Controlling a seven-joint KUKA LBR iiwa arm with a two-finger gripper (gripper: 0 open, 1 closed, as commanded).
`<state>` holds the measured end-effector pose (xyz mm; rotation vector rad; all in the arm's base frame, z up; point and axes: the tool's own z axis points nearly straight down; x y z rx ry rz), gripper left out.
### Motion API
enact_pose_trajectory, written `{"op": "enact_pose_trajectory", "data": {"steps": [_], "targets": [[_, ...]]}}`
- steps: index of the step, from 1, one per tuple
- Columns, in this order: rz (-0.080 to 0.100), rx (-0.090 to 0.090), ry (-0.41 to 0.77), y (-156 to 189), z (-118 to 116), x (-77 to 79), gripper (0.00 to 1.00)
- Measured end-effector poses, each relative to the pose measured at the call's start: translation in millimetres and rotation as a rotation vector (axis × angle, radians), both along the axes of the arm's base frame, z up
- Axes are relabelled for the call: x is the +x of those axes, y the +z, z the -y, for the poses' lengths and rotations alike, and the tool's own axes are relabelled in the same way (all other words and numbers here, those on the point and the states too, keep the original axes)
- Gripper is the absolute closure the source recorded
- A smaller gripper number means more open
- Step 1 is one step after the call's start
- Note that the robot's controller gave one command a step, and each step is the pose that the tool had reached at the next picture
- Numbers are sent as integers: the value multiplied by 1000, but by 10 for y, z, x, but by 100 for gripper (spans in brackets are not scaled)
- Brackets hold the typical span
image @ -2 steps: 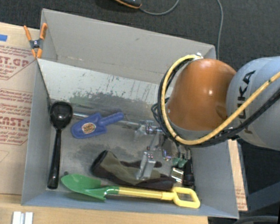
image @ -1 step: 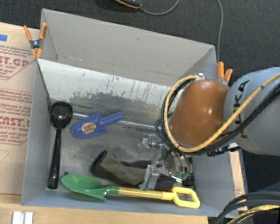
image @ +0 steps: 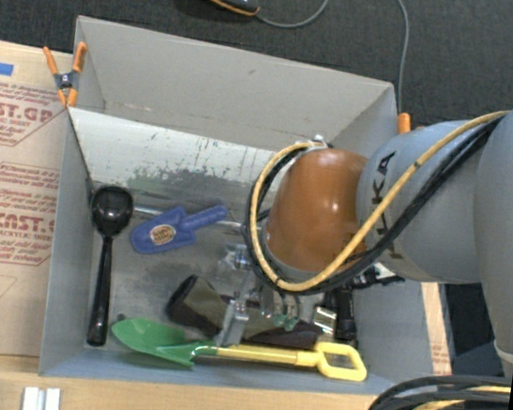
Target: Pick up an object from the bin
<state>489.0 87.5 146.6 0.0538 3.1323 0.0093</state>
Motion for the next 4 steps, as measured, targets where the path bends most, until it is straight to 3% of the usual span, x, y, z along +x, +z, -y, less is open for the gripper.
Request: {"op": "enact_pose_trajectory", "data": {"steps": [1,3,4], "targets": [[-4,-4,15,-554,351,73,100],[-5,-2,-40,-472,289,143,100],[-9,-4,-7,386,351,179,100]]}}
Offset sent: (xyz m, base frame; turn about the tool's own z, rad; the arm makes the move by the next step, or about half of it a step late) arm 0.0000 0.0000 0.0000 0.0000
